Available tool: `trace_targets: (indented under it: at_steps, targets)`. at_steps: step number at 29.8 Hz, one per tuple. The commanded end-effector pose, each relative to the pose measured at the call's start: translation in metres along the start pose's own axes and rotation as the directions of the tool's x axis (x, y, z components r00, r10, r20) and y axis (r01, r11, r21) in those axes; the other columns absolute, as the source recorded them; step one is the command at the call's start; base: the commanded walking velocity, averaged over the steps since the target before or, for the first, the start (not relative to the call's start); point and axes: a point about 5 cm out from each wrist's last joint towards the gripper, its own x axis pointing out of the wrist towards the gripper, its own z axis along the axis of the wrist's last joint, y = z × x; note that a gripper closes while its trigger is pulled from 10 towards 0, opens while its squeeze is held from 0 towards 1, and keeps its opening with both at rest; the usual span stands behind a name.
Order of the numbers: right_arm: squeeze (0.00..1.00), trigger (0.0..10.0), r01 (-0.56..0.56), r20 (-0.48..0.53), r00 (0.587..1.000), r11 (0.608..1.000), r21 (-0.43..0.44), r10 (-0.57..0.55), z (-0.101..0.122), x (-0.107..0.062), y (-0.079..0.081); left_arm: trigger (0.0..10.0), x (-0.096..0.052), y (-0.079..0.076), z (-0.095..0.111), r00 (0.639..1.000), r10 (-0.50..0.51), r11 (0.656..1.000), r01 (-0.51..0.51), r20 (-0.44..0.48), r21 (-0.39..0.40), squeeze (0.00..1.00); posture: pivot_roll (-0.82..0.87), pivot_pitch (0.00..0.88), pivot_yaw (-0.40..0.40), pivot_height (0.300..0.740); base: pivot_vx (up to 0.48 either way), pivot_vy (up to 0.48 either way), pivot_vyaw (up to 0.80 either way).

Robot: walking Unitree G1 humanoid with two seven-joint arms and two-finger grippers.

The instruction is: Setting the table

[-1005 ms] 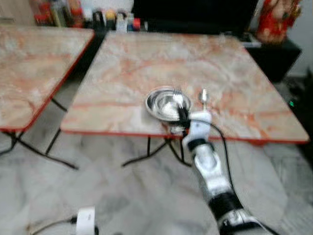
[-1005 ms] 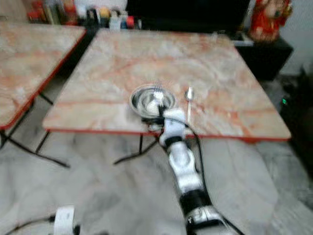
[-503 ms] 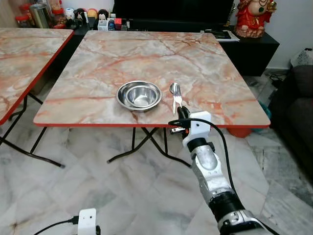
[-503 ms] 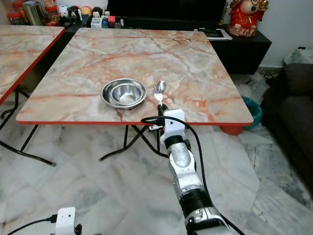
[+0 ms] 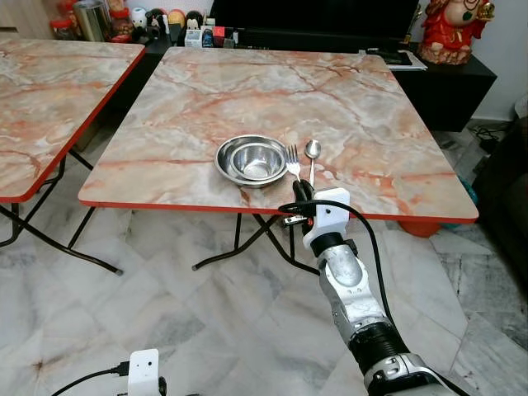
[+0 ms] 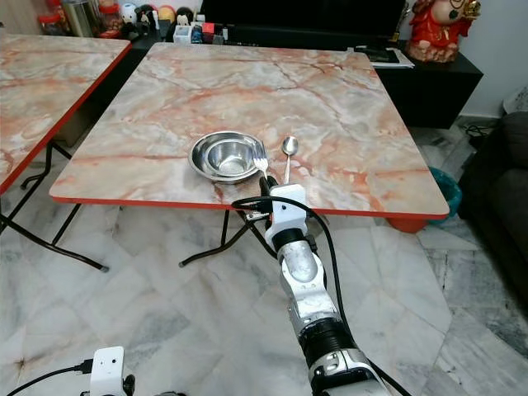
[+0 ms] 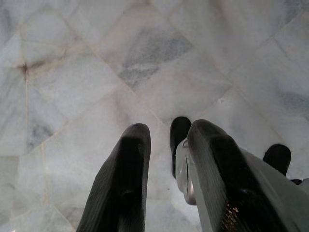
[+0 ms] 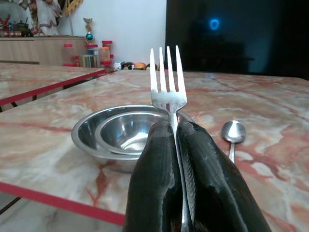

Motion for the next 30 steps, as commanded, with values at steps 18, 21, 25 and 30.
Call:
trace_targets:
  at_steps: [18,21,25,30]
  targets:
    - [0.00,10.0,-0.013,-0.008,1.000,1.000,0.003,0.013,0.0012,0.0022,0.0023,10.0,-0.0007,0.0017,-0.0033,1.000,0.009,1.000,-0.008,-0.013,0.030,0.00,0.07,0.100,-0.049,0.715,0.255,-0.017,0.00]
    - [0.00,10.0,-0.014,-0.008,1.000,1.000,0.003,0.014,0.0012,0.0022,0.0023,10.0,-0.0007,0.0016,-0.0032,1.000,0.008,0.999,-0.007,-0.012,0.032,0.00,0.07,0.100,-0.049,0.715,0.000,0.000,0.00]
    - [0.00,10.0,-0.016,-0.010,1.000,1.000,0.003,0.016,0.0011,0.0022,0.0026,10.0,-0.0008,0.0011,-0.0031,1.000,0.016,1.000,-0.016,-0.008,0.020,0.00,0.07,0.102,-0.052,0.715,0.000,-0.421,0.00]
    - [0.00,10.0,-0.019,-0.010,1.000,1.000,0.004,0.019,0.0014,0.0026,0.0030,10.0,-0.0009,0.0020,-0.0034,1.000,0.023,1.000,-0.023,-0.009,0.009,0.00,0.07,0.102,-0.053,0.715,0.099,-0.134,0.00]
